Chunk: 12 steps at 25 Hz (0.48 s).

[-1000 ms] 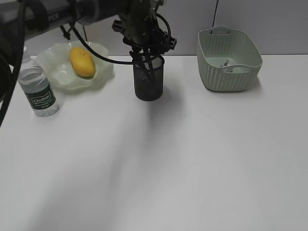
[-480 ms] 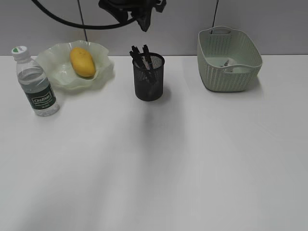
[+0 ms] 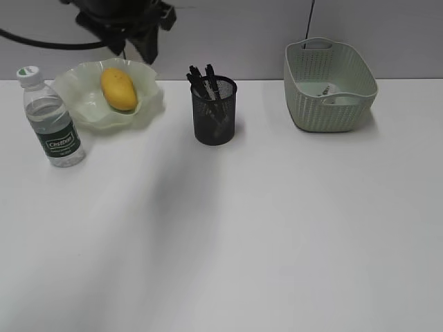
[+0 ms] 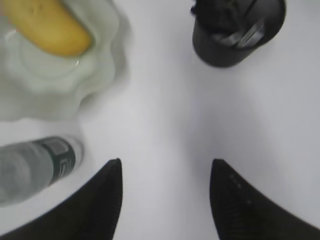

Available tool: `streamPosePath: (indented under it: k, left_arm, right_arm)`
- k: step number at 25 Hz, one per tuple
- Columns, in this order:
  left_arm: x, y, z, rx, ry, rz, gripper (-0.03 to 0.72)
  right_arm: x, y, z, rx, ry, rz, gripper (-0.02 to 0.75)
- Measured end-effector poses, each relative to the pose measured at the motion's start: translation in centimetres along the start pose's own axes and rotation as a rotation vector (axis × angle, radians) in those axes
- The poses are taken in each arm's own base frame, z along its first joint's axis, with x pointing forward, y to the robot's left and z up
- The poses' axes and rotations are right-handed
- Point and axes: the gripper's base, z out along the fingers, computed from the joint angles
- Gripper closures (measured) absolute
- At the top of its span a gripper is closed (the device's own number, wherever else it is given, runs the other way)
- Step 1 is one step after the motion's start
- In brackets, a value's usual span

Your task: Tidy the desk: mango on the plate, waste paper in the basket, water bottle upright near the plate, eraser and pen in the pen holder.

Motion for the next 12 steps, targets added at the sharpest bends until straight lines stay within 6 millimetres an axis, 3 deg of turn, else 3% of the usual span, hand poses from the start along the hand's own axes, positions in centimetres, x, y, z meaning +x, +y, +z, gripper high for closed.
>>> streamPosePath:
  k: [5, 12]
  left_arm:
    - [4.6, 4.1, -0.9, 0.006, 0.099, -0.095, 0.263]
    - [12.7, 9.7, -4.2, 0.026, 0.07, -0.243, 0.263]
  right_arm:
    - [0.0, 0.0, 0.0, 0.0, 0.0, 0.0, 0.186]
    - [0.0, 0.0, 0.0, 0.0, 0.0, 0.0, 0.186]
